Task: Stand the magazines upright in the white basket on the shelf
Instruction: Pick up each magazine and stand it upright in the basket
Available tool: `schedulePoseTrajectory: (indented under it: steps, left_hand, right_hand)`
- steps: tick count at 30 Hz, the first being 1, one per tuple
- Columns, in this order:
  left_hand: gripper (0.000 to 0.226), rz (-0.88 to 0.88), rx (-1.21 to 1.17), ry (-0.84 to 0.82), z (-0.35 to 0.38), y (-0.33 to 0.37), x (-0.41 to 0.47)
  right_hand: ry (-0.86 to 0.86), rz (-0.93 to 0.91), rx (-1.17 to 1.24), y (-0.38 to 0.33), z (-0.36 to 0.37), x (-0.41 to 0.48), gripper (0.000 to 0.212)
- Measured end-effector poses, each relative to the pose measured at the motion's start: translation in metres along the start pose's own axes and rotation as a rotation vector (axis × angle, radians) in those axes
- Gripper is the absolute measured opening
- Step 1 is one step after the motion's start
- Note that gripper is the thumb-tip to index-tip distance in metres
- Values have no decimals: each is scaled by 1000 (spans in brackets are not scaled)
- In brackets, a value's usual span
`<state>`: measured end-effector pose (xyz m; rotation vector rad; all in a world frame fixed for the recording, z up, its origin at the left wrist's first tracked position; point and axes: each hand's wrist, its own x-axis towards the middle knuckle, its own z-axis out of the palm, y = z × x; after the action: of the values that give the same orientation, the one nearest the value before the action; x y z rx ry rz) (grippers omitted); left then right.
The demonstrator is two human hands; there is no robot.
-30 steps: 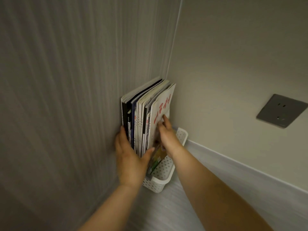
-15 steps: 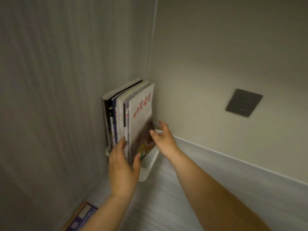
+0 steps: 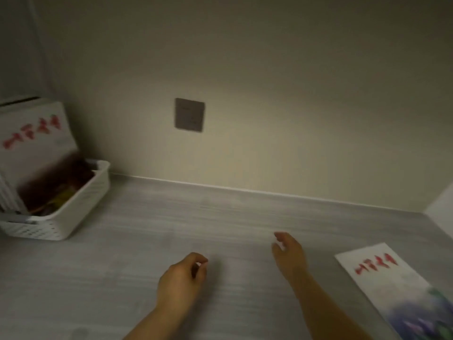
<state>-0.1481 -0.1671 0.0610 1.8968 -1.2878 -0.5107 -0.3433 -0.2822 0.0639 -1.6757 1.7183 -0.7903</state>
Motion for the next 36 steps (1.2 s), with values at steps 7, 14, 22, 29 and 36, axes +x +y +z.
schedulePoseTrajectory:
  steps: [7, 14, 22, 29, 36]
  left_hand:
    - [15, 93, 36, -364, 139, 87, -26]
    - [43, 136, 144, -569, 229, 133, -40]
    - [78, 35, 252, -555, 301, 184, -27]
    - [60, -215, -42, -402, 343, 225, -42]
    - [56, -417, -695, -405, 336, 248, -37]
  right_hand:
    - [136, 323, -509, 171, -153, -26, 37]
    - [38, 375, -732, 253, -199, -46, 66]
    - [16, 355, -715, 273, -196, -43, 66]
    - [44, 343, -717, 281, -193, -41, 125]
    - [58, 352, -648, 282, -196, -43, 64]
